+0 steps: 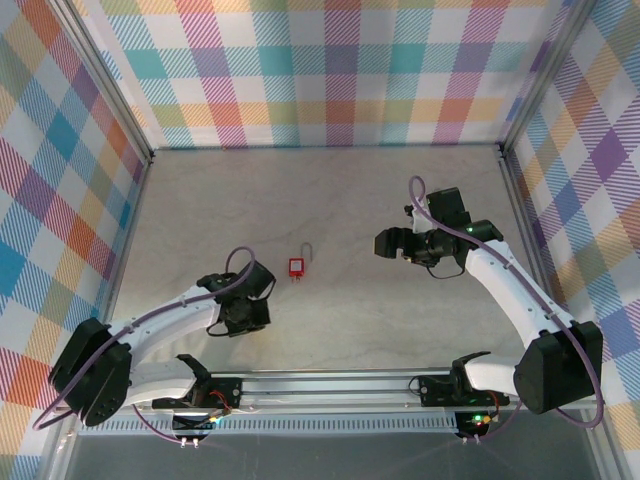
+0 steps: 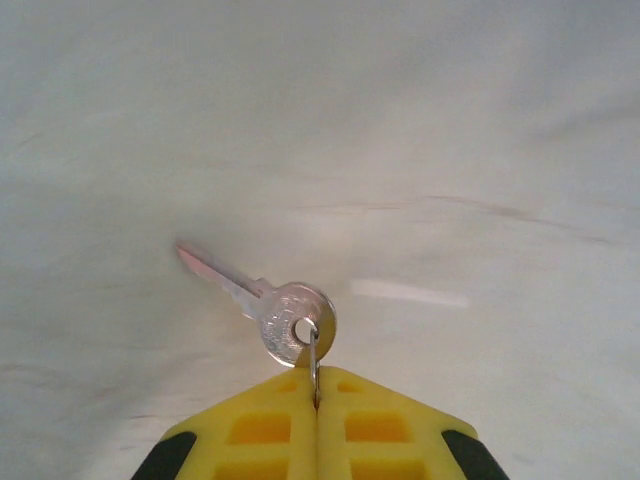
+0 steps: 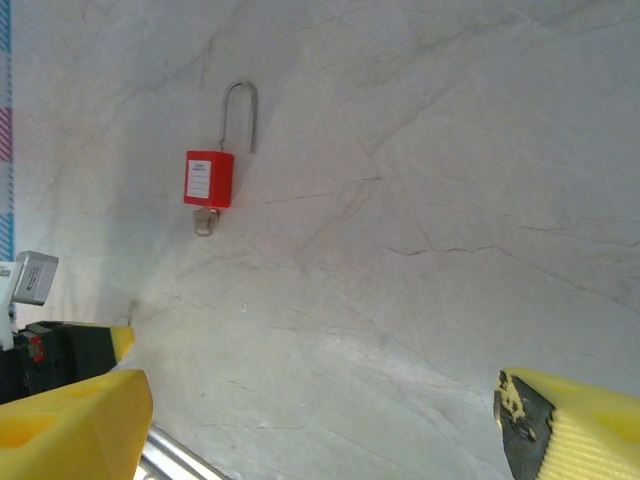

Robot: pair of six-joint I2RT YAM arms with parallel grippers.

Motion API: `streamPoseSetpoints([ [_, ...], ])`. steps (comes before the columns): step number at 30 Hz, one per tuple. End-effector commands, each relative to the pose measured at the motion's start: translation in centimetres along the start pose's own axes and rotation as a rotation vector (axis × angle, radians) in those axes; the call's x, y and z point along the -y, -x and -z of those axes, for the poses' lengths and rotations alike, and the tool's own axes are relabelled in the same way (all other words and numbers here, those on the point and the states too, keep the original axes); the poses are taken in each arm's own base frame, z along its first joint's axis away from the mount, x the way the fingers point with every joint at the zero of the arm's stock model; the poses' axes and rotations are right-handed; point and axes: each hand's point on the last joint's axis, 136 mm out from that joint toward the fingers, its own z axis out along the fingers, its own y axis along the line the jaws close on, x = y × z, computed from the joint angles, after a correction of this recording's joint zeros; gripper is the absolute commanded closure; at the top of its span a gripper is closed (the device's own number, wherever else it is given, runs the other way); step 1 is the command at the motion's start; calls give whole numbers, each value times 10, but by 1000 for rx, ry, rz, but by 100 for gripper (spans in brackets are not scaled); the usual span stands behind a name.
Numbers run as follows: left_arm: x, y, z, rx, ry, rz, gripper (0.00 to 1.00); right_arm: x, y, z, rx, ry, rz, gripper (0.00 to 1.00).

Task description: Unlock with the key

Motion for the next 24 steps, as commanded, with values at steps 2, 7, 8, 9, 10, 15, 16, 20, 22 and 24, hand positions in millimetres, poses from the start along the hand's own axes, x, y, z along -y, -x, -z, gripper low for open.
streamPoseSetpoints([
  [2,72,27,45,155,-233,-222,100,-24,11,11,22,82,-41,10],
  [7,126,29,84,254,-403,-428,100,-39,13,16,24,163,-110,10],
  [8,133,30,88,266,-410,-459,100,-42,13,16,27,184,-128,11],
  [9,138,30,91,275,-411,-485,100,-45,13,17,31,210,-144,11],
  [10,142,30,92,277,-414,-505,100,-48,13,16,35,234,-155,11],
  [15,162,31,96,316,-437,-564,100,-60,4,3,-9,385,-279,15],
  [16,166,31,98,329,-448,-571,100,-63,1,-1,-24,407,-302,16],
  [20,183,35,107,402,-481,-605,100,-78,-13,-18,-97,465,-394,18],
  [22,190,37,109,436,-480,-622,100,-85,-20,-27,-130,476,-440,19],
  [24,195,39,110,469,-481,-636,100,-91,-23,-34,-151,503,-496,19],
])
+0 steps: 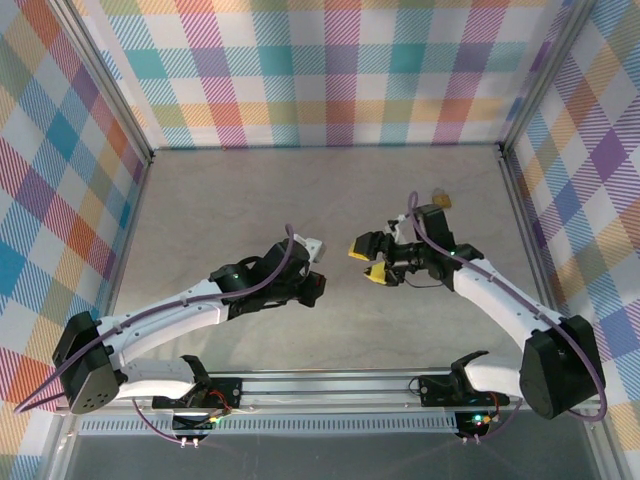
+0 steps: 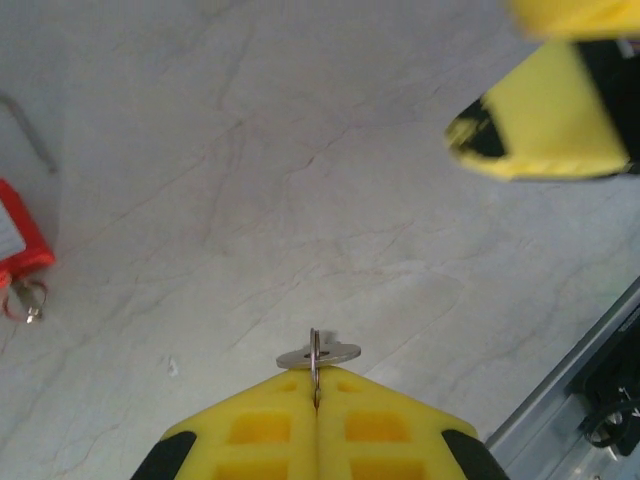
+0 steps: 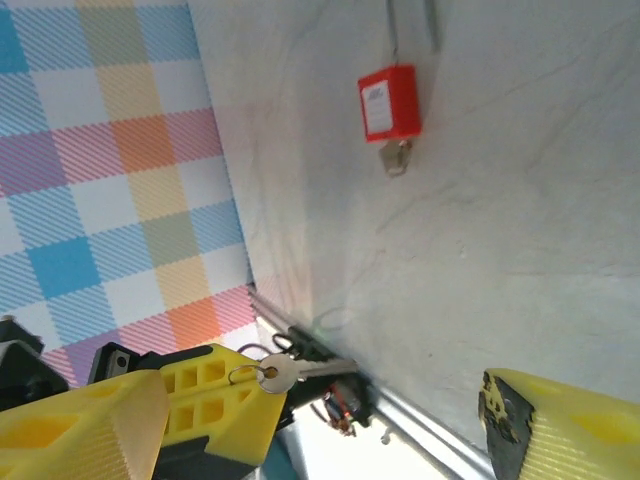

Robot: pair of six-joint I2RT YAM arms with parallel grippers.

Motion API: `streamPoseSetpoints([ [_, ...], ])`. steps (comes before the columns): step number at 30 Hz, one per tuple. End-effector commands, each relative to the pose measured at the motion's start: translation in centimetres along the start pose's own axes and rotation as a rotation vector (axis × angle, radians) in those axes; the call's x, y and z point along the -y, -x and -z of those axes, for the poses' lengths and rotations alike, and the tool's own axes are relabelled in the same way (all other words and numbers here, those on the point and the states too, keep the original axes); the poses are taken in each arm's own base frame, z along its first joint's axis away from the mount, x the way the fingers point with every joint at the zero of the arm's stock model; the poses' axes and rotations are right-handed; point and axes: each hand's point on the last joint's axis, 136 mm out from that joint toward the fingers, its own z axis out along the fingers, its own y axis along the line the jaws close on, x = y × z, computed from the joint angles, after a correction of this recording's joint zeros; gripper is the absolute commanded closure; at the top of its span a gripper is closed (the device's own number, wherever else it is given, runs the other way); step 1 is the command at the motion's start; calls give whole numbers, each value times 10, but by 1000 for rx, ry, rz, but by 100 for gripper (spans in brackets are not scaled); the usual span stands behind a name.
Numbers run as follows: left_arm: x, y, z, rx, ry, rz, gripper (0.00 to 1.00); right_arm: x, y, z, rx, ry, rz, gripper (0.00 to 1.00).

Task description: Unlock with the key

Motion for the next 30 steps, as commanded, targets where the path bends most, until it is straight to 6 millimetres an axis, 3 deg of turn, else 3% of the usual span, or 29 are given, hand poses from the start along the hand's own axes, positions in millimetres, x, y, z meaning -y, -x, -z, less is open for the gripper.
streamPoseSetpoints([
  [1,17,31,2,129,-17,-64,100,-21,-3,-12,-27,116,-116,18],
  [12,40,47,-20,208,-75,-109,100,-17,-7,-29,-7,200,-287,14],
  [18,56,40,-31,206,-108,-135,100,-21,-1,-28,23,225,-308,13],
  [25,63,30,-27,210,-146,-132,100,-12,5,-29,54,210,-330,25],
  [30,57,24,-20,216,-136,-116,100,-9,8,-27,72,205,-330,34],
])
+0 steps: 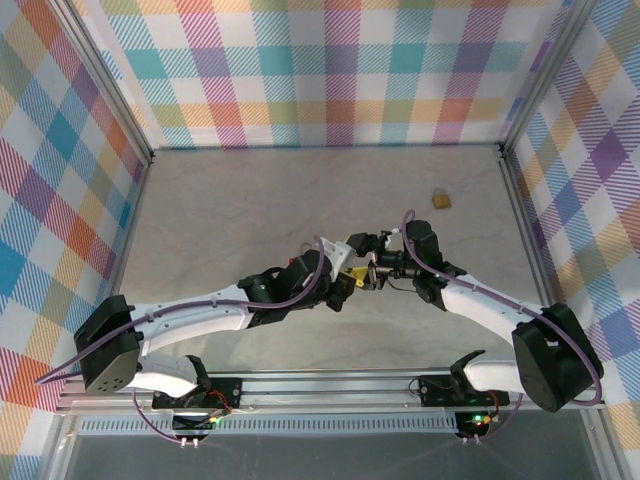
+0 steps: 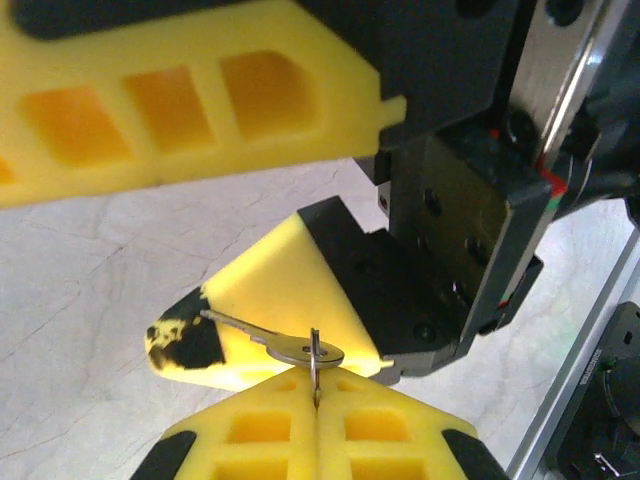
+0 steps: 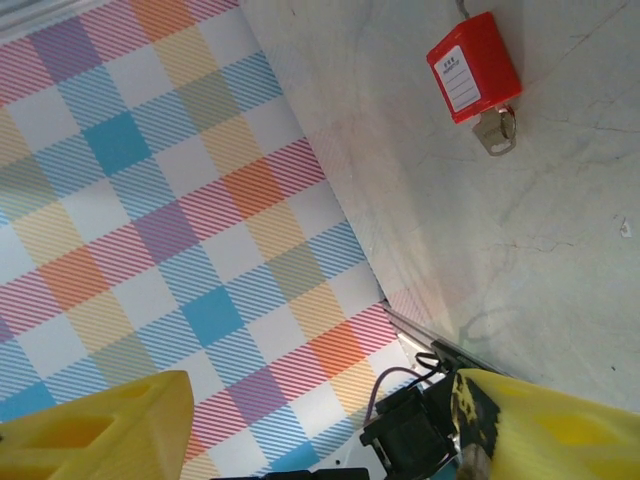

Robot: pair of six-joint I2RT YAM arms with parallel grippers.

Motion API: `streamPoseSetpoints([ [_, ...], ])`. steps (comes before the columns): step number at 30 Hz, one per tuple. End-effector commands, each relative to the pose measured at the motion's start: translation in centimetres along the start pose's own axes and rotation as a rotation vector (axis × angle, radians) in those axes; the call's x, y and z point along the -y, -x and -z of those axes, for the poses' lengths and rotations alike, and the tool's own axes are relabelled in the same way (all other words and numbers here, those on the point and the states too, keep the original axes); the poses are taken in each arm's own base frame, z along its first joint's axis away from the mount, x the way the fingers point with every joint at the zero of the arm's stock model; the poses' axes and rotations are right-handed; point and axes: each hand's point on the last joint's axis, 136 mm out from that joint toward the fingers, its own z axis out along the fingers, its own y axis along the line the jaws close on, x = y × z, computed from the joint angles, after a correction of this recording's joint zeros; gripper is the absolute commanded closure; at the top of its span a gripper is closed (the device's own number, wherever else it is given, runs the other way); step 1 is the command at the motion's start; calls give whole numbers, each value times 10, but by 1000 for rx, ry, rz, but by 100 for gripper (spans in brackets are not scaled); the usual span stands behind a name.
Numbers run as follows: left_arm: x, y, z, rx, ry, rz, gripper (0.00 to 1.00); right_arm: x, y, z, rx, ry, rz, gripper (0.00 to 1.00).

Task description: Unlock with the key

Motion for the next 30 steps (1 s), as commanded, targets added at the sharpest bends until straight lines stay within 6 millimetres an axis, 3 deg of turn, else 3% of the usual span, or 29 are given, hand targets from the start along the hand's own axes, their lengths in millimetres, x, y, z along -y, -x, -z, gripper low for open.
streamPoseSetpoints([
  [1,2,7,12,52,-10,8,100,2,5,2,24,2,6,35],
  [10,0,2,14,44,-4,15,100,3,4,3,25,-5,21,57],
  [30,-14,-5,16,36,56,21,100,12,4,11,47,-37,50,91],
])
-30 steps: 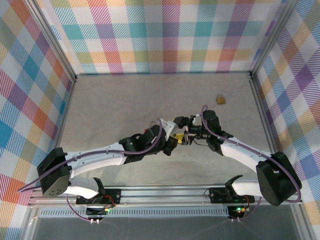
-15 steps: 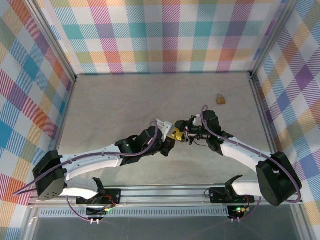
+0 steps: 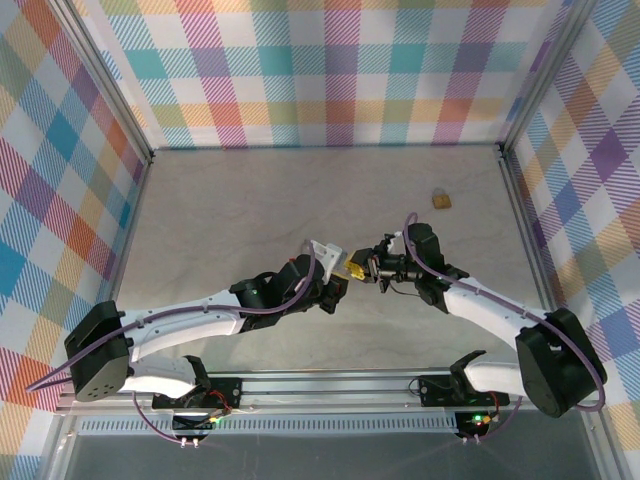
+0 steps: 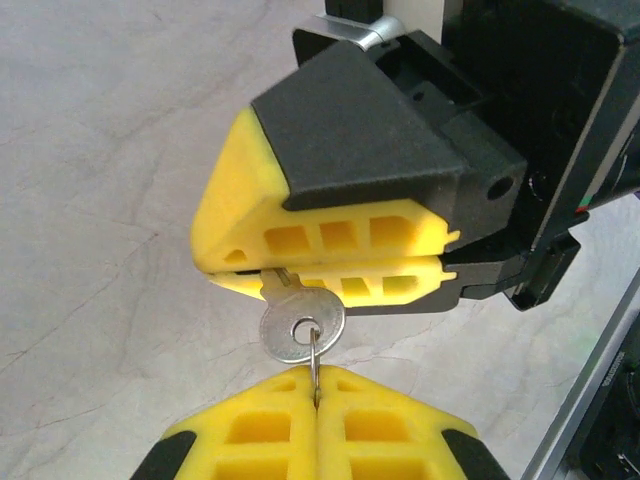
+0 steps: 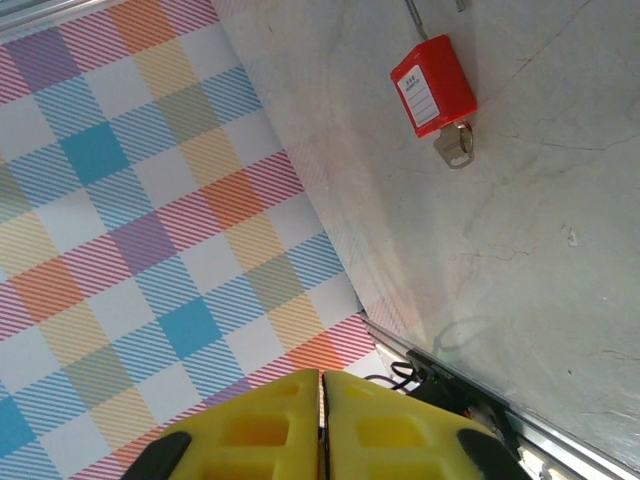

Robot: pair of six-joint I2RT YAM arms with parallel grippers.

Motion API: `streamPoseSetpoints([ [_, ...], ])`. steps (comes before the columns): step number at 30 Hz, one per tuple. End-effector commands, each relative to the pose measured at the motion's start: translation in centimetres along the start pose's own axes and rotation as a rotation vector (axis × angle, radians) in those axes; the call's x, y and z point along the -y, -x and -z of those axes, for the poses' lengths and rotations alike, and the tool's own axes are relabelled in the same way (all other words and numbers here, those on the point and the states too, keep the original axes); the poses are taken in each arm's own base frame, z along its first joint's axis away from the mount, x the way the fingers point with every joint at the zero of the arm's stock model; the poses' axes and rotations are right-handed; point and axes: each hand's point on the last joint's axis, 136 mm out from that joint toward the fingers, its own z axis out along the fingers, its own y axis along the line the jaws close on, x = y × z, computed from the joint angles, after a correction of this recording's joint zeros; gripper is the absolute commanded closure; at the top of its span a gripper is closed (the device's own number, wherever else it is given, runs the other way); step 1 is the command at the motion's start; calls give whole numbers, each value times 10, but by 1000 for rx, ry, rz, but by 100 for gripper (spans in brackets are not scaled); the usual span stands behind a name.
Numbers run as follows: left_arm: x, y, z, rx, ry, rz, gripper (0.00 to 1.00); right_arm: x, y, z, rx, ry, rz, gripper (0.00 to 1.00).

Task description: Unlock with the key

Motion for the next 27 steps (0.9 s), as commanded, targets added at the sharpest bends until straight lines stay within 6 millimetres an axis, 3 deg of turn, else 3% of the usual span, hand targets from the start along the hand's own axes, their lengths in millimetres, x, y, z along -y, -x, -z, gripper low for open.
streamPoseSetpoints([
  [1,-3,-2,5,9,15,14,100,0,1,5,17,2,30,93],
  [7,-7,-5,5,3,30,14,100,2,0,9,29,-12,41,100],
  [12,-21,-4,7,14,81,75,98,0,1,13,53,-14,67,100],
  [15,-27,7,14,51,77,210,45,-9,2,18,79,8,119,100],
  [17,-24,21,24,97,47,318,24,-21,4,23,117,32,184,100],
  [21,-6,52,40,176,-84,528,15,-61,6,40,194,89,355,100],
  [27,8,91,52,257,-198,675,14,-115,2,50,233,166,505,100],
])
